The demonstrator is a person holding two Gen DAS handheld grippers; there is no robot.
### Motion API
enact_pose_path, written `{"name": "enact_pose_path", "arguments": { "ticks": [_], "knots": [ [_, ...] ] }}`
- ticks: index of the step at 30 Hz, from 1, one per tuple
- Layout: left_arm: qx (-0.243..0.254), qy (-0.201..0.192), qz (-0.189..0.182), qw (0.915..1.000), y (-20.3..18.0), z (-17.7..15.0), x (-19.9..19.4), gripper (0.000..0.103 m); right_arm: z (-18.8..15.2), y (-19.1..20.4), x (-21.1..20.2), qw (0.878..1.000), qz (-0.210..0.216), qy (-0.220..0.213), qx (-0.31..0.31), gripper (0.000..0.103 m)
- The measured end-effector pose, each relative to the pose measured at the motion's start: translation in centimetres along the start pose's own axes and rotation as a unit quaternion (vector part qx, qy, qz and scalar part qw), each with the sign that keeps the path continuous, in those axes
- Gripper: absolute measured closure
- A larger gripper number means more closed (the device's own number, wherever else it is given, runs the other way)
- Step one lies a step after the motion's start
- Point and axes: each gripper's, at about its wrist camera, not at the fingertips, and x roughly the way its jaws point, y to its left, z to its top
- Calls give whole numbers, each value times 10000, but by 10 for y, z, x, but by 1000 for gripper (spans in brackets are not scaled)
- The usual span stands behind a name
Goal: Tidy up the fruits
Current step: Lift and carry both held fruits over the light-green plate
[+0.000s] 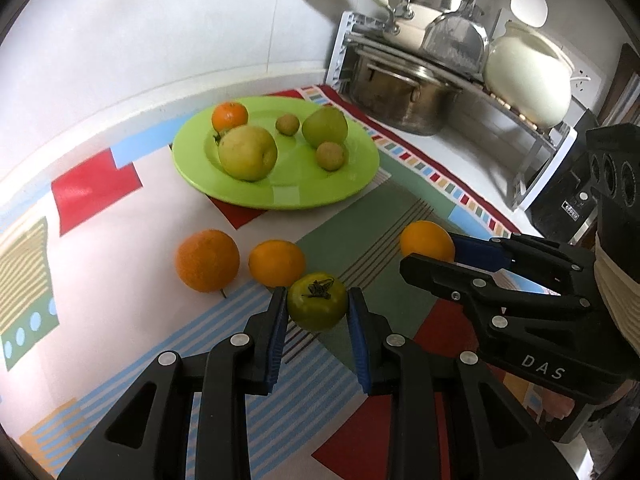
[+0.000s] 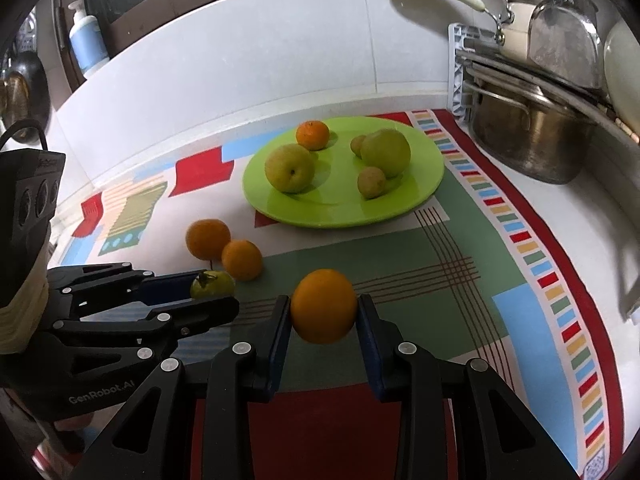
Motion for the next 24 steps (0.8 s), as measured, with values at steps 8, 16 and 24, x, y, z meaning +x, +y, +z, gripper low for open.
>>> {"name": "enact_pose_path", "arguments": {
  "ticks": [8,16,24],
  "knots": [
    [147,-355,111,9992,-3,10,-24,74,8,7,-18,9997,-35,-246,-48,69],
    [225,-760,170,9967,-4,24,-52,74,24,12,-40,9980,-101,-622,-60,69],
    [382,-1168,287,9920,-6,46,-74,74,43,18,-54,9953,-125,-954,-108,69]
  ]
}}
